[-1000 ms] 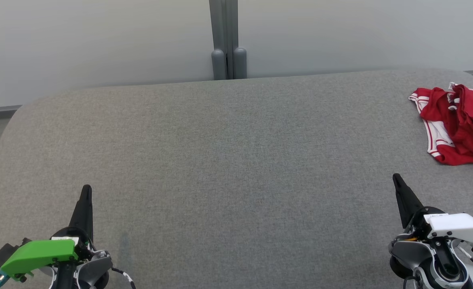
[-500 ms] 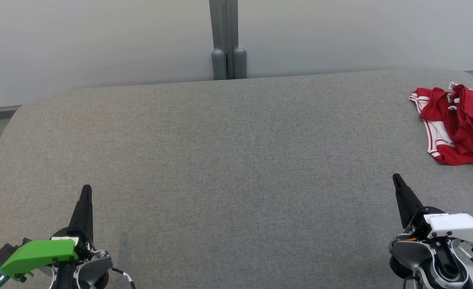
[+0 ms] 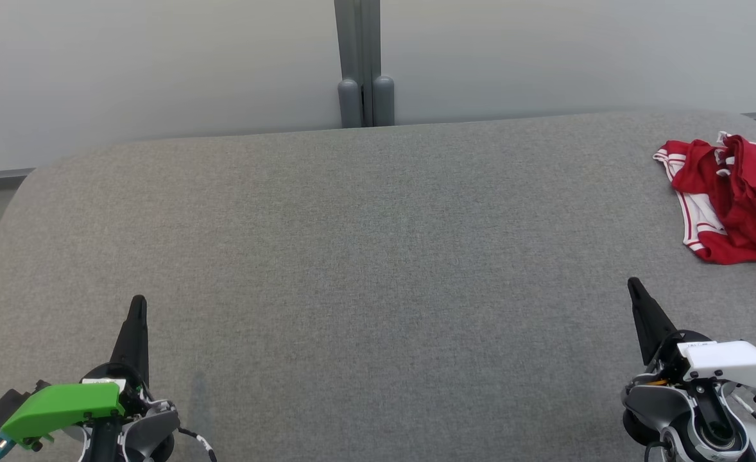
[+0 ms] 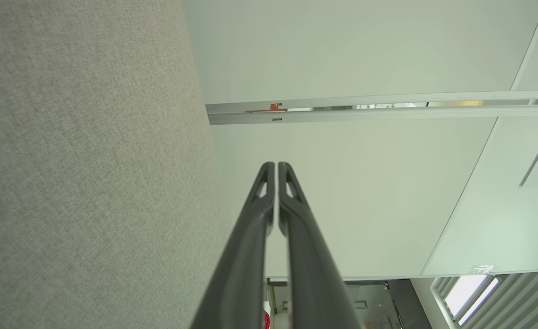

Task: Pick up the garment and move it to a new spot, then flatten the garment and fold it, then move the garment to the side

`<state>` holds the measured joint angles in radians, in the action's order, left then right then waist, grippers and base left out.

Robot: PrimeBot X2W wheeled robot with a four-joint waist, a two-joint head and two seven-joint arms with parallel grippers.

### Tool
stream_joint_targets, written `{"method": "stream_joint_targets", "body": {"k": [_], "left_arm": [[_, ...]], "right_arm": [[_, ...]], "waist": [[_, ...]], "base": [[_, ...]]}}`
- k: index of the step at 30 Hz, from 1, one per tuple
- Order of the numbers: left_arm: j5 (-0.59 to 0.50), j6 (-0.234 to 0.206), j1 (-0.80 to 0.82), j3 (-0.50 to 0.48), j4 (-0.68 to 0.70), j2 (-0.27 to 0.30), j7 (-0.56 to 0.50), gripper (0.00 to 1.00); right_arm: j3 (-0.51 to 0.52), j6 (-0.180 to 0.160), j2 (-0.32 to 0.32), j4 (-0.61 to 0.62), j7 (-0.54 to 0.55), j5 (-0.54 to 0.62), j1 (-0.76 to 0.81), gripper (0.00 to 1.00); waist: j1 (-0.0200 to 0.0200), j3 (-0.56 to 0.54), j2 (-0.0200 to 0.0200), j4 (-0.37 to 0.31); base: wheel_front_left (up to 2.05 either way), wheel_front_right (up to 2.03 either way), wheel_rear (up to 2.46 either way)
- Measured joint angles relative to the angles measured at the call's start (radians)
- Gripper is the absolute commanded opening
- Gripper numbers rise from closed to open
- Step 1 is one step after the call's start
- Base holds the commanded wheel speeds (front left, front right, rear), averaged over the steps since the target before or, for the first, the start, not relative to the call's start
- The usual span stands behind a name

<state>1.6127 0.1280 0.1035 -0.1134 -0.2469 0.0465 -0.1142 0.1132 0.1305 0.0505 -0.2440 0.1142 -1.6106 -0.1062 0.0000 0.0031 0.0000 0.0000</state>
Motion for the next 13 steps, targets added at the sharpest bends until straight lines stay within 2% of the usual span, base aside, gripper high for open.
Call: {"method": "stream_joint_targets", "body": {"k": [13], "left_arm": [[0.000, 0.000, 0.000, 0.000, 0.000, 0.000, 0.000, 0.00]], "right_arm": [[0.000, 0.000, 0.000, 0.000, 0.000, 0.000, 0.000, 0.00]], "waist": [[0.0000, 0.000, 0.0000, 0.000]], "base": [[0.00, 0.00, 0.00]]}}
